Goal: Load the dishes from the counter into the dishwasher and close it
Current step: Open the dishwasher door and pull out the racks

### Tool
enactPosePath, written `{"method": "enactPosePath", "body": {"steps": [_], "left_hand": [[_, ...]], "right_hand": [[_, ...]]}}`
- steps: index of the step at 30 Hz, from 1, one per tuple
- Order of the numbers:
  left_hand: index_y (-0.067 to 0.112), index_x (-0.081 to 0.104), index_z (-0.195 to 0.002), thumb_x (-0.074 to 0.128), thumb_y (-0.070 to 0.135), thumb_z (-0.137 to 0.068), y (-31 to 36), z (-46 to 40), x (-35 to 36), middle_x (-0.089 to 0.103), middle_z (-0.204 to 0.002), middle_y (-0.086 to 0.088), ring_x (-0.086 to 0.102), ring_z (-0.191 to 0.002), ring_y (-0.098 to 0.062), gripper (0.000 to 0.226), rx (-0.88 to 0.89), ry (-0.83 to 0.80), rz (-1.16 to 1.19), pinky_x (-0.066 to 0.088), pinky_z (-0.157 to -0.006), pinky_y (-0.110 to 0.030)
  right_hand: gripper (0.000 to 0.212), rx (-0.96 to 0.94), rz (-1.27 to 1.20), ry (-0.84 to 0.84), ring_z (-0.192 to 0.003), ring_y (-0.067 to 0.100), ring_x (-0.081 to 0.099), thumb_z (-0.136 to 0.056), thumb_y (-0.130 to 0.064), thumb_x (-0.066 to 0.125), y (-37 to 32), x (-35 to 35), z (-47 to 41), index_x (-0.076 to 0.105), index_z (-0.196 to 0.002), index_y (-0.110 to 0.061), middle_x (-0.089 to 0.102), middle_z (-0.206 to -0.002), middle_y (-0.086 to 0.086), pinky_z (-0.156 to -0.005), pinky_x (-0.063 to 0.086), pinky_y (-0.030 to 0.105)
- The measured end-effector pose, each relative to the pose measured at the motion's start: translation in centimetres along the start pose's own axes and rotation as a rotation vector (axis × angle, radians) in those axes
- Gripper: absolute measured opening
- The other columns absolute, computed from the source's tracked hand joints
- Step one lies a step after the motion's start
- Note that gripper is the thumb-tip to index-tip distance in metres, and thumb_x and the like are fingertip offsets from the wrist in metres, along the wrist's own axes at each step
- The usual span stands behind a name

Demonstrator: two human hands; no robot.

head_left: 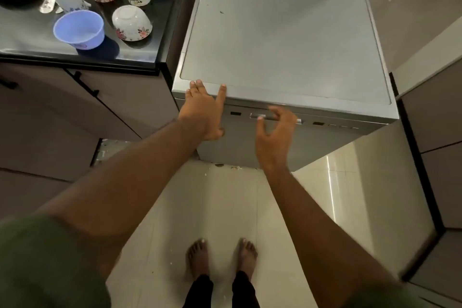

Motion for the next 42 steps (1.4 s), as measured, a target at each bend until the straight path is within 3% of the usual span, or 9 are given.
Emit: {"method": "enactPosePath", "body": {"steps": [3, 6, 9, 16, 19, 26, 30, 35, 42], "left_hand": [[0.012, -0.026, -0.160, 0.060, 0.070, -0.090, 0.0, 0.1, 0.6, -0.002, -0.158, -0.050, 0.007, -0.152, -0.061, 0.125, -0.023, -0.006, -0.044, 0.020, -0.127, -0.059], [0.013, -0.029, -0.159, 0.060, 0.074, -0.088, 0.4, 0.1, 1.2, -0.003, -0.158, -0.050, 0.007, -0.152, -0.061, 0.129, -0.040, 0.031, -0.038, 0.018, -0.127, -0.059], [0.013, -0.029, -0.159, 0.061, 0.075, -0.087, 0.2, -0.2, 1.4, -0.003, -0.157, -0.051, 0.007, -0.152, -0.061, 0.131, -0.049, 0.047, -0.027, 0.018, -0.127, -0.059], [0.013, -0.028, -0.159, 0.060, 0.078, -0.086, 0.2, -0.7, 2.1, -0.004, -0.157, -0.051, 0.006, -0.152, -0.062, 0.132, -0.032, 0.058, -0.036, 0.018, -0.127, -0.060], [0.013, -0.028, -0.159, 0.057, 0.081, -0.084, 0.1, -0.8, 2.1, -0.004, -0.157, -0.052, 0.006, -0.151, -0.062, 0.133, -0.023, 0.057, -0.026, 0.018, -0.127, -0.060], [0.011, -0.029, -0.159, 0.051, 0.095, -0.073, 0.3, -0.7, 2.1, -0.003, -0.156, -0.053, 0.008, -0.151, -0.062, 0.144, -0.020, 0.064, -0.039, 0.021, -0.126, -0.060], [0.010, -0.029, -0.158, 0.049, 0.098, -0.070, 0.1, -0.8, 2.2, -0.003, -0.156, -0.053, 0.009, -0.151, -0.062, 0.147, -0.020, 0.073, -0.048, 0.022, -0.126, -0.060], [0.012, -0.028, -0.159, 0.049, 0.099, -0.068, 0.1, -1.0, 2.5, -0.004, -0.156, -0.052, 0.006, -0.152, -0.062, 0.148, -0.024, 0.079, -0.023, 0.019, -0.126, -0.061], [0.013, -0.031, -0.158, 0.044, 0.100, -0.070, 1.0, -0.7, 4.0, -0.020, -0.157, -0.048, -0.012, -0.152, -0.060, 0.144, -0.088, 0.159, 0.083, 0.010, -0.127, -0.062]], "right_hand": [[0.015, 0.513, -0.425, 0.330, -0.078, 0.014, 0.059, -0.097, -0.018, 0.075, 2.2, -1.3, -1.5, 0.065, -0.106, -0.013, 0.061, -0.090, 0.003, -0.071, 0.053, 0.022], [0.036, 0.801, -0.804, 0.282, -0.089, 0.012, 0.066, -0.096, -0.033, 0.075, 2.5, -2.3, -2.8, 0.067, -0.119, -0.007, 0.066, -0.101, 0.004, -0.087, 0.058, 0.022], [0.054, 0.755, -0.952, 0.265, -0.127, 0.022, 0.063, -0.100, -0.037, 0.068, 3.1, -2.7, -3.9, 0.058, -0.141, -0.005, 0.063, -0.137, 0.009, -0.113, 0.049, 0.035], [0.053, 0.677, -1.073, 0.280, -0.126, 0.020, 0.067, -0.096, -0.037, 0.073, 4.4, -3.0, -4.6, 0.064, -0.141, -0.009, 0.068, -0.138, 0.007, -0.112, 0.050, 0.036], [0.035, 0.649, -1.129, 0.227, -0.137, 0.022, 0.059, -0.098, -0.033, 0.071, 4.5, -2.5, -4.2, 0.068, -0.126, -0.013, 0.069, -0.126, 0.006, -0.115, 0.048, 0.038], [0.026, 0.665, -0.992, 0.101, -0.138, 0.030, 0.057, -0.100, -0.023, 0.068, 4.2, -0.7, -4.0, 0.062, -0.121, -0.009, 0.061, -0.128, 0.013, -0.115, 0.048, 0.044], [0.018, 0.651, -0.927, 0.098, -0.100, 0.022, 0.069, -0.099, -0.023, 0.070, 4.0, -0.7, -4.0, 0.065, -0.108, -0.009, 0.065, -0.112, 0.011, -0.096, 0.058, 0.031], [0.023, 0.615, -0.803, 0.133, -0.066, 0.011, 0.050, -0.095, -0.032, 0.076, 4.4, -0.7, -3.5, 0.066, -0.102, -0.012, 0.058, -0.089, 0.007, -0.056, 0.048, 0.019], [0.047, 0.616, -0.578, 0.104, -0.081, 0.012, 0.070, -0.085, -0.046, 0.083, 5.4, -2.8, 0.7, 0.069, -0.120, -0.017, 0.075, -0.103, 0.004, -0.071, 0.058, 0.027]]}}
Point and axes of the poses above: each hand's wrist, its own z-axis away from the middle knuckle, its own x-axis out of the palm, y = z × x, the point moved 2 cm from there along -z, towards the middle knuckle
